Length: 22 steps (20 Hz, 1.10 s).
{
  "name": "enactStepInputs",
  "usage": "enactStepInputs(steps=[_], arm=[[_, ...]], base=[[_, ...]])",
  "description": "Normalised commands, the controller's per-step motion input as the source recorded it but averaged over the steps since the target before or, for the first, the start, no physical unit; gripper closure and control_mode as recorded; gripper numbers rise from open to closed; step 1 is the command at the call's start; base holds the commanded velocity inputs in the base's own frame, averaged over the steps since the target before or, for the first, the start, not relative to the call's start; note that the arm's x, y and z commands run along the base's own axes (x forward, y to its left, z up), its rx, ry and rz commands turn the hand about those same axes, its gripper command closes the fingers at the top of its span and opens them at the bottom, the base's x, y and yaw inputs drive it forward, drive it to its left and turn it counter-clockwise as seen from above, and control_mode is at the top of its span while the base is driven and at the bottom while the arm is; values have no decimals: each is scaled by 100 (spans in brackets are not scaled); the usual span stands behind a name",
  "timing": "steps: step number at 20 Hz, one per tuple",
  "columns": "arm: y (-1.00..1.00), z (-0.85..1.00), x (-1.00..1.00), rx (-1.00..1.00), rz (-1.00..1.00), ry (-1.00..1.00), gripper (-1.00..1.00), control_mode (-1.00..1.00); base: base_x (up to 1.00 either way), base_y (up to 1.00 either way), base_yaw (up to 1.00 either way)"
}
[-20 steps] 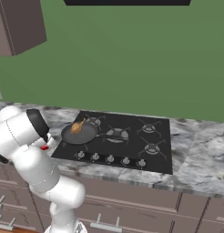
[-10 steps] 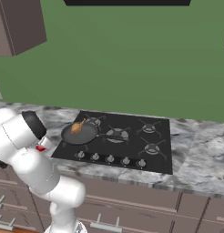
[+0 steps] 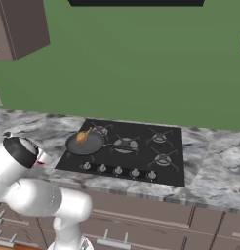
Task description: Place the pan on the front left burner on the stove. Then place the tomato and the onion in the pan and turn on the front left burner.
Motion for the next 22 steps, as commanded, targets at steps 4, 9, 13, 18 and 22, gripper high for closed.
enactStepInputs(steps=[4,9,13,18,22], arm=[[-28,28,0,0,-12,-24,100,-100],[-3,61,0,0,-12,-19,100,-100],[0,70,0,0,-14,-7,100,-100],[0,65,0,0,-15,0,100,-100],[-1,59,0,0,-13,0,100,-100]], base=[[0,0,0],[0,0,0],[0,0,0],[0,0,0],[0,0,0]])
